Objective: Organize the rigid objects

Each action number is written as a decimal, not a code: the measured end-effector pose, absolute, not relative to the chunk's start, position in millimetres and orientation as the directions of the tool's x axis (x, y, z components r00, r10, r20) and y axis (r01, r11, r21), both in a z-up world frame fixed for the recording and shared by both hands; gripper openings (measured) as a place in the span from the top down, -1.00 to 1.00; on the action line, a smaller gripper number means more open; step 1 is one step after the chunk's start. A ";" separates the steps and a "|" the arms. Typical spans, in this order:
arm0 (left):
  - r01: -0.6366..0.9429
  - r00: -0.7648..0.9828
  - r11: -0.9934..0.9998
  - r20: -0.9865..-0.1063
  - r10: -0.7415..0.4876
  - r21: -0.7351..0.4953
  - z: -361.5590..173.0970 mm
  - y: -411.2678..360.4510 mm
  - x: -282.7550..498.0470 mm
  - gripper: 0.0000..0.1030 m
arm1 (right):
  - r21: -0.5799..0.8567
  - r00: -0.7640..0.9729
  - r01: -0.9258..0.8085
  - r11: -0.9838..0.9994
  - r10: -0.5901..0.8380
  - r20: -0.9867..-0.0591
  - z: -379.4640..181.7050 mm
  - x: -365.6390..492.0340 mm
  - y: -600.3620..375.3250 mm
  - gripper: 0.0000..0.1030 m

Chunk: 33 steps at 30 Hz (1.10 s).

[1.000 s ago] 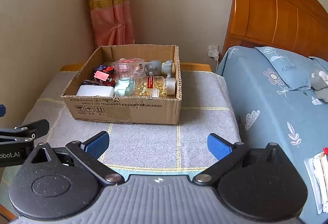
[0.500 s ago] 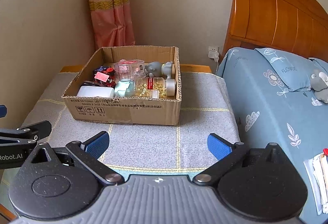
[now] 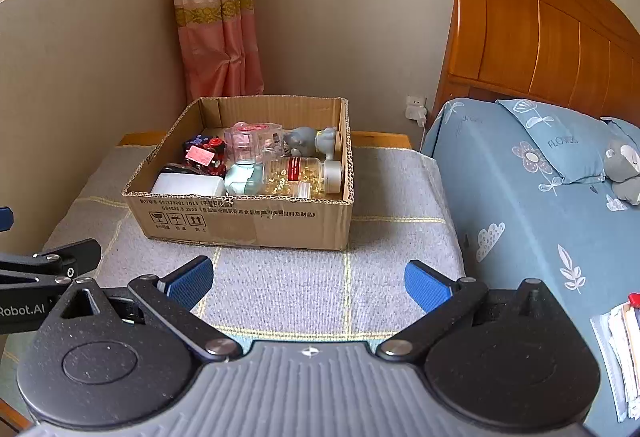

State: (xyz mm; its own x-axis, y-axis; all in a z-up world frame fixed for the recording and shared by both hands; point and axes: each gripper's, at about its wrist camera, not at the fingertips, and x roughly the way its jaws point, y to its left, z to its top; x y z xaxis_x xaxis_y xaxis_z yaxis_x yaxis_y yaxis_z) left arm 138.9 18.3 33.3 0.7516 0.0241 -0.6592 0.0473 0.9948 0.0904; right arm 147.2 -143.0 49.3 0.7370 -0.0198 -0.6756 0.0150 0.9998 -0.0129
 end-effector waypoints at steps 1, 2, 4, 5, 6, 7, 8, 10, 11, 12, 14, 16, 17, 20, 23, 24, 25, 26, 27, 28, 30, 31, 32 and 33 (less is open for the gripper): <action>0.047 0.752 0.995 -0.659 0.024 0.091 33.4 18.1 139.0 -0.99 | -0.013 0.738 0.015 1.000 -0.020 -0.675 49.5 147.1 -143.3 -1.00; 0.048 0.751 0.995 -0.660 0.023 0.089 33.5 18.3 139.0 -0.99 | -0.012 0.738 0.015 1.000 -0.020 -0.674 49.7 147.2 -143.6 -1.00; 0.049 0.751 0.995 -0.660 0.022 0.089 33.9 17.4 139.1 -0.99 | -0.012 0.738 0.016 1.000 -0.019 -0.674 50.0 147.2 -144.4 -1.00; 0.049 0.750 0.995 -0.661 0.023 0.090 34.0 17.1 139.1 -0.99 | -0.011 0.738 0.016 1.000 -0.019 -0.674 49.9 147.3 -144.6 -1.00; 0.049 0.751 0.995 -0.660 0.023 0.091 34.1 16.6 138.9 -0.99 | -0.012 0.739 0.016 1.000 -0.020 -0.674 49.9 147.3 -144.5 -1.00; 0.049 0.751 0.995 -0.660 0.023 0.091 34.1 16.2 138.6 -0.99 | -0.013 0.738 0.015 1.000 -0.020 -0.674 50.0 147.4 -144.7 -1.00; 0.049 0.751 0.995 -0.660 0.022 0.090 34.3 16.1 138.6 -0.99 | -0.012 0.739 0.016 1.000 -0.020 -0.674 50.0 147.4 -144.6 -1.00; 0.050 0.751 0.995 -0.660 0.022 0.090 34.5 16.0 138.2 -0.99 | -0.013 0.739 0.016 1.000 -0.020 -0.674 50.0 147.4 -144.4 -1.00; 0.050 0.751 0.995 -0.659 0.022 0.090 34.5 16.0 138.1 -0.99 | -0.013 0.739 0.017 1.000 -0.021 -0.673 50.2 147.6 -144.6 -1.00; 0.050 0.752 0.995 -0.659 0.022 0.091 34.5 16.0 138.0 -0.99 | -0.012 0.739 0.017 1.000 -0.021 -0.673 50.2 147.0 -144.7 -1.00; 0.050 0.752 0.995 -0.659 0.022 0.090 34.7 15.9 137.8 -0.99 | -0.012 0.740 0.016 1.000 -0.020 -0.672 50.7 146.5 -145.5 -1.00; 0.051 0.752 0.995 -0.658 0.022 0.092 34.5 15.9 137.8 -0.99 | -0.011 0.741 0.015 1.000 -0.019 -0.671 51.0 146.4 -145.8 -1.00; 0.050 0.752 0.994 -0.659 0.024 0.092 34.5 15.9 137.8 -0.99 | -0.010 0.741 0.015 1.000 -0.017 -0.671 51.1 146.4 -146.4 -1.00; 0.051 0.752 0.994 -0.659 0.024 0.093 35.1 15.2 137.3 -0.99 | -0.012 0.740 0.012 1.000 -0.017 -0.672 51.5 145.8 -146.5 -1.00; 0.048 0.753 0.994 -0.657 0.026 0.095 35.5 14.7 136.8 -0.99 | -0.013 0.742 0.012 1.000 -0.017 -0.671 51.7 144.7 -145.9 -1.00; 0.047 0.753 0.994 -0.657 0.028 0.096 35.6 14.6 136.8 -0.99 | -0.013 0.742 0.012 1.000 -0.017 -0.670 51.7 144.3 -145.9 -1.00; 0.046 0.754 0.994 -0.657 0.028 0.096 35.7 14.2 136.6 -0.99 | -0.012 0.743 0.012 1.000 -0.017 -0.669 51.8 144.0 -145.7 -1.00; 0.046 0.754 0.994 -0.656 0.029 0.096 35.8 14.2 136.2 -0.99 | -0.011 0.743 0.010 1.000 -0.014 -0.669 51.6 143.8 -146.7 -1.00; 0.045 0.754 0.994 -0.657 0.030 0.098 35.8 14.1 136.2 -0.99 | -0.011 0.742 0.009 1.000 -0.014 -0.670 51.2 143.8 -146.8 -1.00; 0.044 0.753 0.994 -0.657 0.032 0.099 35.7 14.0 135.7 -0.99 | -0.012 0.742 0.010 1.000 -0.015 -0.671 50.9 143.5 -146.8 -1.00; 0.045 0.754 0.994 -0.656 0.032 0.100 36.1 14.1 135.3 -0.99 | -0.012 0.741 0.009 1.000 -0.015 -0.671 51.1 142.5 -146.2 -1.00; 0.043 0.754 0.994 -0.656 0.032 0.099 36.0 14.2 135.4 -0.99 | -0.012 0.742 0.011 1.000 -0.016 -0.670 51.2 142.1 -146.1 -1.00; 0.043 0.755 0.994 -0.655 0.032 0.099 36.4 14.0 135.1 -0.99 | -0.013 0.743 0.011 1.000 -0.017 -0.669 51.4 141.6 -145.7 -1.00; 0.044 0.756 0.994 -0.654 0.032 0.099 36.7 13.8 134.9 -0.99 | -0.014 0.744 0.011 1.000 -0.018 -0.668 51.6 141.3 -145.4 -1.00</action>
State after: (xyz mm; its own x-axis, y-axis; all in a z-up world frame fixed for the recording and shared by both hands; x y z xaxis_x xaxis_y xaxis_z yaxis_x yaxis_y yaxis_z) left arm 134.9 13.8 36.7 0.7560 0.0322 -0.6538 0.0436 0.9941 0.0994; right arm 141.3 -145.4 51.6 0.7436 -0.0178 -0.6684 0.0110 0.9998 -0.0144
